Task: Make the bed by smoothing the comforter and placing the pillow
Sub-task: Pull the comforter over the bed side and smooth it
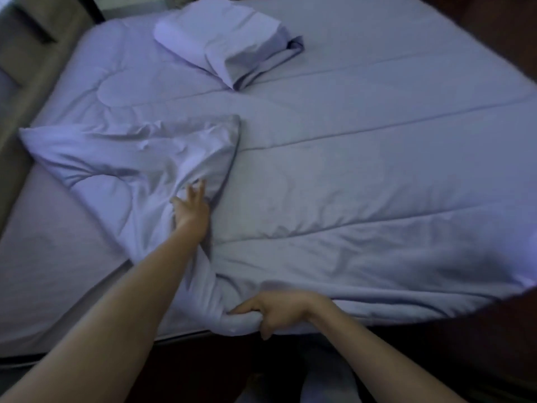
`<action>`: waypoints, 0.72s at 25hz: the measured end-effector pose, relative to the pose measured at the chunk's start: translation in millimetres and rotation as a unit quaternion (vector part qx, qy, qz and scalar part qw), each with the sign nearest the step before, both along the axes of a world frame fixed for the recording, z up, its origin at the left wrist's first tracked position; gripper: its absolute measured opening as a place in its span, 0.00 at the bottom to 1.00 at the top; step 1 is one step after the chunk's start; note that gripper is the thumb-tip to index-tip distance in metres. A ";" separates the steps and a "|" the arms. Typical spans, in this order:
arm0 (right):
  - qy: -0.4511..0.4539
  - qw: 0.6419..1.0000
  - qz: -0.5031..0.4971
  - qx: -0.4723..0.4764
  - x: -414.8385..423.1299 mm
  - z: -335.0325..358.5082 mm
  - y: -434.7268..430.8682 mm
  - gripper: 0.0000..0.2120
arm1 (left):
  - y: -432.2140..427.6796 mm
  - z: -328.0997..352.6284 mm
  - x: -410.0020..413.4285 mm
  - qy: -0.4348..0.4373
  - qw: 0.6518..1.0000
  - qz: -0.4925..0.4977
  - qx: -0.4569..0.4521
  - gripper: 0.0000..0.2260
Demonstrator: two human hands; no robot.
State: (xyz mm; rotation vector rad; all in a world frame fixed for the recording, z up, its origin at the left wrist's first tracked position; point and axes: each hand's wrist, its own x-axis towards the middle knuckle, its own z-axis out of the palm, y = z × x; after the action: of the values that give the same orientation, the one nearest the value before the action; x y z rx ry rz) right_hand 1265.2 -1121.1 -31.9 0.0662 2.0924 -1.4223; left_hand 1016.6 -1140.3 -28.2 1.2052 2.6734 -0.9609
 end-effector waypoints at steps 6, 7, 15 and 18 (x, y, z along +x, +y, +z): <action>-0.040 0.998 -0.020 0.045 -0.9 -7.8 -28.4 0.40 | -74.3 19.5 -52.1 0.030 0.980 0.062 0.184 0.19; -0.044 0.997 -0.011 0.057 -1.7 -10.0 -30.1 0.40 | -90.5 23.3 -59.7 0.013 0.965 0.114 0.234 0.19; -0.037 0.964 0.116 0.237 -20.9 -33.0 -57.2 0.43 | -308.3 -10.8 -8.2 0.006 0.693 0.536 0.482 0.18; -0.048 0.949 0.119 0.289 -24.1 -59.7 -70.7 0.39 | -354.4 -52.3 22.5 -0.067 0.557 0.675 0.478 0.24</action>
State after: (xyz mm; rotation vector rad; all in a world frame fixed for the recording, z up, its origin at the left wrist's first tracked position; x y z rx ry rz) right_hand 1241.1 -1191.8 -91.6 0.1076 2.2775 -0.6231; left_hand 1039.1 -1494.7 -80.5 -0.9868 2.6448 0.8464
